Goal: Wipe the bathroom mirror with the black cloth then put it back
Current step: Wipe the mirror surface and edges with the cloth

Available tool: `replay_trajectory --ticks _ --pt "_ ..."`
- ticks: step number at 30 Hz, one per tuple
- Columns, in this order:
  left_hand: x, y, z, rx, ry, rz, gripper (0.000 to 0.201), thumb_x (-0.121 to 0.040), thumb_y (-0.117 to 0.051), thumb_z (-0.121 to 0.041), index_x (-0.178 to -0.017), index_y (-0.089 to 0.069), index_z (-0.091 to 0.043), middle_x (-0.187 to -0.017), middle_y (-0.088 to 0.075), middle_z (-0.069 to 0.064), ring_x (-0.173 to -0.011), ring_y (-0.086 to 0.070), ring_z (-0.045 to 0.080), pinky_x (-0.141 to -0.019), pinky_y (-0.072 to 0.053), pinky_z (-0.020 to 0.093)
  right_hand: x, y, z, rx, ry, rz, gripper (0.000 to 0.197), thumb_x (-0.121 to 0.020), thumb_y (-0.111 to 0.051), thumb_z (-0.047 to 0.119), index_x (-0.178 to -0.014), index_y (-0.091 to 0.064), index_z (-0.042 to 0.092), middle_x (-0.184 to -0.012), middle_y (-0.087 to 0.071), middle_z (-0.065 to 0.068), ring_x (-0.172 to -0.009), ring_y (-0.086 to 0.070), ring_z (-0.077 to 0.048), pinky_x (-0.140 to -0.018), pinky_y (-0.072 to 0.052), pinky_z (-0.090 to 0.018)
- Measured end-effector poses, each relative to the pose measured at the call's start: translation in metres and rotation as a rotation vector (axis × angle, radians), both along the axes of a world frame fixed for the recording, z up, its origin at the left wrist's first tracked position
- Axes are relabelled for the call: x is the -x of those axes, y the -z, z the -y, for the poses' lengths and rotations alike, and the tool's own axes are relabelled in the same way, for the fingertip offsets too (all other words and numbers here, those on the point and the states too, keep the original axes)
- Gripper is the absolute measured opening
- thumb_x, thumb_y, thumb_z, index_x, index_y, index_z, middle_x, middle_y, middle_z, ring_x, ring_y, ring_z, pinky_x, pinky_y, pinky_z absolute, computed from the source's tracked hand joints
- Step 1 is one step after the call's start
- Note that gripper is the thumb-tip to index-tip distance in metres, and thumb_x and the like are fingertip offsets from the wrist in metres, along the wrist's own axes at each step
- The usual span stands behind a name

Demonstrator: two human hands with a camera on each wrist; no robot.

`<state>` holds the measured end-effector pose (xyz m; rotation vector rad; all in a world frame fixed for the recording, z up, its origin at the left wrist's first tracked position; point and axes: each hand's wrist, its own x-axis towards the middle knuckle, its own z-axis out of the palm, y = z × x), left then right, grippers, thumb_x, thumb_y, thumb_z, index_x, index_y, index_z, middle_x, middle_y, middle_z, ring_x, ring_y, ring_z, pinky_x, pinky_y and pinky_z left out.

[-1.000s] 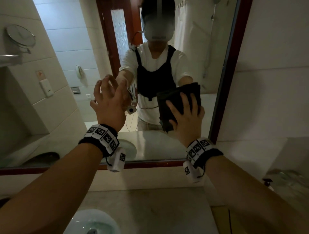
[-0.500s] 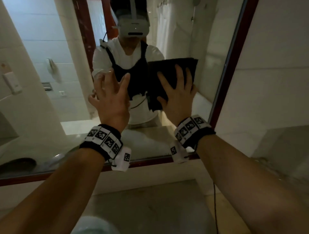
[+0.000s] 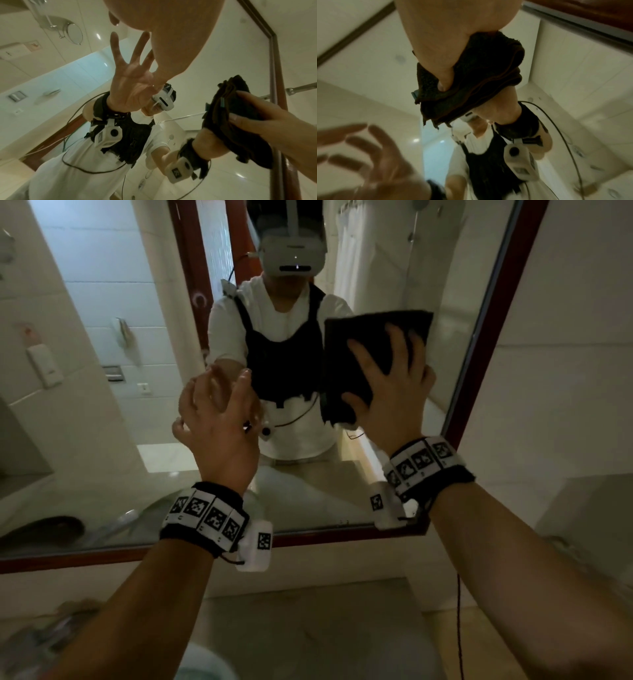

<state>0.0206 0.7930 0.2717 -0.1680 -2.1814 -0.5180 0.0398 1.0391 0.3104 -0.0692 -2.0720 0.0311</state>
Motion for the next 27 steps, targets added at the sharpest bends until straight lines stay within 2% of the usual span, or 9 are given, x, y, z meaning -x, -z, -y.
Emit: replay_trajectory --ticks 3,7,10,13,15,17,19,23,27 --pt "0.003 0.011 -0.007 -0.062 0.033 -0.022 0.084 -0.077 -0.079 -0.029 -0.148 -0.037 -0.041 -0.160 -0.019 0.009 -0.146 -0.014 0.035 -0.103 -0.033 0.061 0.001 -0.018 -0.008 0.024 0.024 0.007 0.079 -0.076 -0.064 0.056 -0.148 -0.033 0.044 -0.160 -0.024 -0.010 -0.144 -0.020 -0.040 -0.101 -0.032 -0.057" --pt "0.007 0.015 -0.011 -0.074 0.016 -0.060 0.087 -0.075 -0.081 -0.029 -0.148 -0.037 -0.040 -0.159 -0.022 0.011 -0.146 -0.016 0.037 -0.103 -0.034 0.061 0.001 -0.003 -0.008 0.063 0.019 -0.037 0.078 -0.078 -0.065 0.055 -0.148 -0.034 0.043 -0.159 -0.025 -0.011 -0.144 -0.021 -0.037 -0.101 -0.031 -0.055" --pt "0.012 0.017 -0.009 -0.056 0.004 -0.096 0.083 -0.076 -0.082 -0.035 -0.148 -0.040 -0.037 -0.158 -0.025 0.015 -0.144 -0.020 0.040 -0.102 -0.035 0.059 0.000 0.025 -0.007 0.088 0.021 -0.032 0.076 -0.080 -0.066 0.055 -0.148 -0.034 0.044 -0.160 -0.025 -0.010 -0.145 -0.020 -0.036 -0.102 -0.032 -0.054" --pt "0.014 0.020 -0.008 -0.044 0.037 -0.124 0.077 -0.081 -0.078 -0.042 -0.148 -0.040 -0.034 -0.157 -0.025 0.018 -0.144 -0.020 0.042 -0.106 -0.029 0.057 -0.004 0.065 -0.002 0.102 0.003 0.021 0.074 -0.082 -0.068 0.053 -0.148 -0.035 0.044 -0.160 -0.024 -0.010 -0.145 -0.020 -0.037 -0.102 -0.033 -0.055" --pt "0.015 0.022 -0.006 -0.039 0.047 -0.115 0.077 -0.082 -0.078 -0.040 -0.149 -0.040 -0.034 -0.158 -0.024 0.017 -0.144 -0.019 0.041 -0.109 -0.028 0.057 -0.007 0.095 0.001 0.106 -0.007 0.061 0.072 -0.083 -0.068 0.050 -0.148 -0.036 0.043 -0.159 -0.024 -0.010 -0.145 -0.021 -0.037 -0.102 -0.033 -0.055" --pt "0.013 0.026 -0.004 -0.066 0.055 -0.116 0.078 -0.079 -0.079 -0.035 -0.147 -0.041 -0.035 -0.157 -0.024 0.014 -0.143 -0.021 0.037 -0.104 -0.038 0.060 -0.010 0.119 0.001 0.100 -0.020 0.093 0.070 -0.084 -0.069 0.046 -0.147 -0.038 0.042 -0.159 -0.022 -0.010 -0.145 -0.020 -0.038 -0.103 -0.032 -0.054" --pt "0.008 0.035 -0.002 -0.106 0.067 -0.152 0.073 -0.079 -0.079 -0.033 -0.143 -0.046 -0.032 -0.152 -0.029 0.013 -0.138 -0.027 0.032 -0.095 -0.046 0.055 -0.012 0.131 -0.003 0.089 -0.035 0.109 0.069 -0.083 -0.069 0.043 -0.146 -0.041 0.040 -0.158 -0.022 -0.010 -0.145 -0.020 -0.038 -0.103 -0.031 -0.054" --pt "0.003 0.059 -0.006 -0.071 0.045 -0.093 0.080 -0.075 -0.081 -0.026 -0.145 -0.043 -0.030 -0.150 -0.030 0.016 -0.136 -0.029 0.032 -0.092 -0.048 0.056 -0.014 0.121 -0.015 0.081 -0.022 0.107 0.068 -0.081 -0.071 0.046 -0.143 -0.044 0.041 -0.157 -0.026 -0.008 -0.145 -0.021 -0.038 -0.101 -0.032 -0.053" --pt "0.013 0.064 -0.009 -0.085 0.053 -0.141 0.071 -0.084 -0.075 -0.035 -0.147 -0.044 -0.027 -0.150 -0.031 0.016 -0.138 -0.030 0.033 -0.091 -0.050 0.050 -0.009 0.082 -0.037 0.170 0.016 0.019 0.073 -0.082 -0.070 0.052 -0.147 -0.039 0.041 -0.160 -0.023 -0.011 -0.147 -0.017 -0.038 -0.104 -0.030 -0.055"
